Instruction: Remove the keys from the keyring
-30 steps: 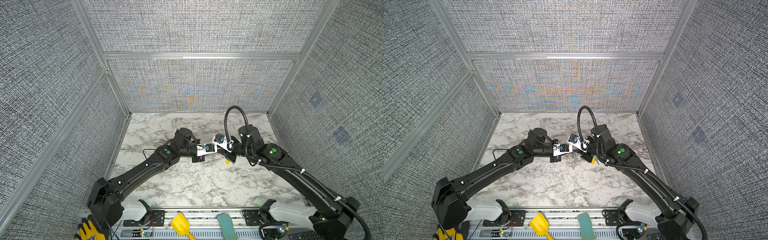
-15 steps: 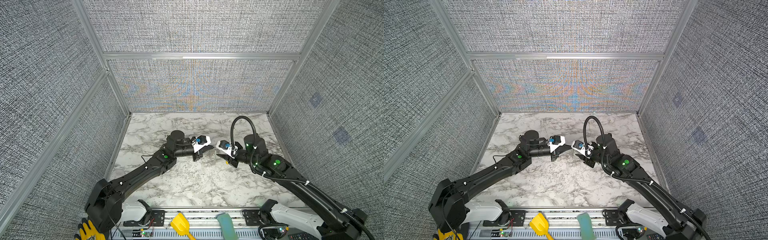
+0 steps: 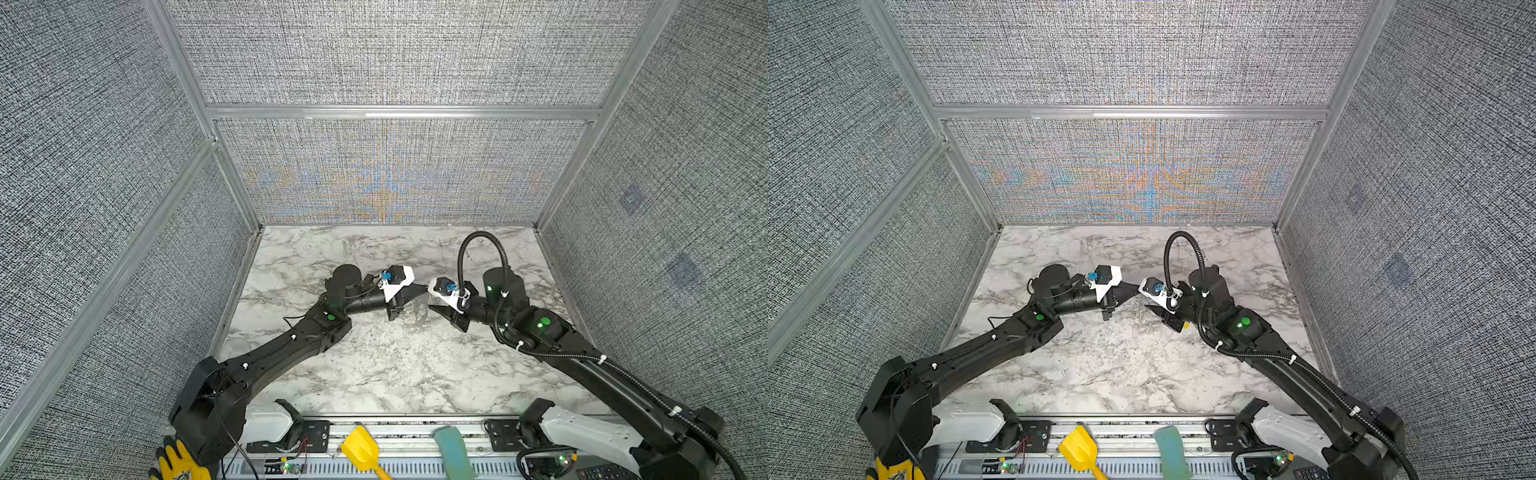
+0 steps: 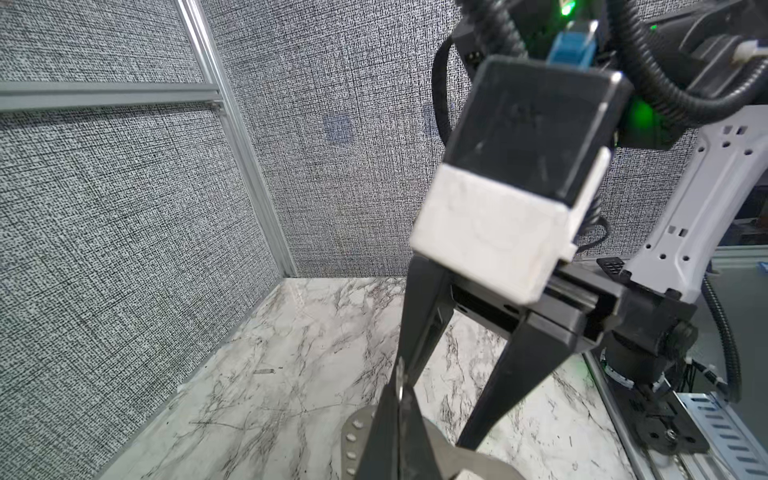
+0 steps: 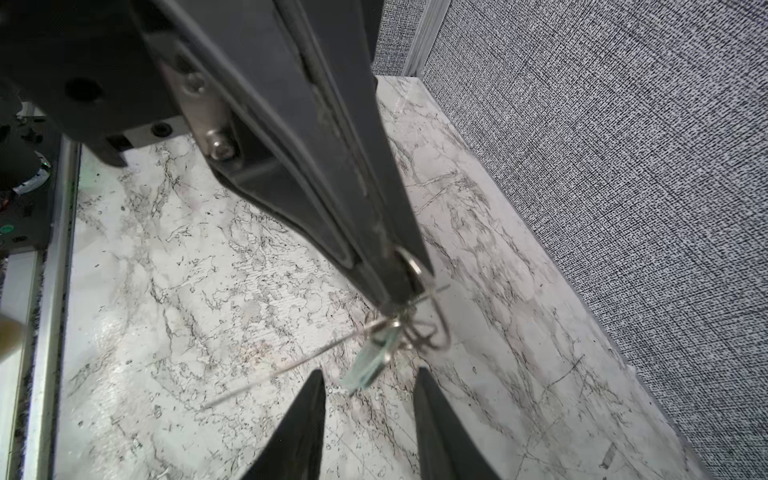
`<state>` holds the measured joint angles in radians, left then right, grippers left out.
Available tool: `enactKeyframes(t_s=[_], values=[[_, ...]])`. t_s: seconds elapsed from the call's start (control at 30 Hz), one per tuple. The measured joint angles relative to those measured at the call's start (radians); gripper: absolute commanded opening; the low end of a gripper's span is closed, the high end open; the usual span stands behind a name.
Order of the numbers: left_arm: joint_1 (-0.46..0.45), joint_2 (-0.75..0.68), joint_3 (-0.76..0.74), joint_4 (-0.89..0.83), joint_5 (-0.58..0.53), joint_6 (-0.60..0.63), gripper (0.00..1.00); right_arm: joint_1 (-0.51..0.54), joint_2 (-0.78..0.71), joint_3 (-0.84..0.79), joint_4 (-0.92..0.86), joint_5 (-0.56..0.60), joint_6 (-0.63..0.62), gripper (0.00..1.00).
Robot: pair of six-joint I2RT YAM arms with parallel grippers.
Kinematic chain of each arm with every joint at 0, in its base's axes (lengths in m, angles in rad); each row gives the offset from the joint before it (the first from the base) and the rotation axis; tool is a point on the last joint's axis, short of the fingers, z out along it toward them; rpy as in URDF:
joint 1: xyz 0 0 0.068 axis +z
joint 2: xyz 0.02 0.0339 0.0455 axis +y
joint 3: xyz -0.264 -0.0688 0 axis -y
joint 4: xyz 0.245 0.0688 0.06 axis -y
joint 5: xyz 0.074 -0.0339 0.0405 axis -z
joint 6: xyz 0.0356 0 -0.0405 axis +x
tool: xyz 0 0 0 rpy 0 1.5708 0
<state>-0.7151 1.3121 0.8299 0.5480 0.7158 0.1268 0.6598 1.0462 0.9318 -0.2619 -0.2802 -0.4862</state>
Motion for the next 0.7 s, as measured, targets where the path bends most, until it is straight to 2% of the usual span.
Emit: enactKeyframes(t_s=[0.23, 0.57, 0.7], values=[[0.0, 0.0, -0.002, 0.003, -0.01, 0.0, 0.0, 0.002, 0.006, -0.033, 0.056, -0.02, 0.012, 0.37], [-0.01, -0.02, -0.011, 0.002, -0.047, 0.047, 0.0, 0.002, 0.014, -0.061, 0.125, -0.03, 0.043, 0.23], [-0.019, -0.03, -0.012, -0.008, -0.072, 0.084, 0.0, 0.003, 0.014, -0.061, 0.137, -0.028, 0.045, 0.21]])
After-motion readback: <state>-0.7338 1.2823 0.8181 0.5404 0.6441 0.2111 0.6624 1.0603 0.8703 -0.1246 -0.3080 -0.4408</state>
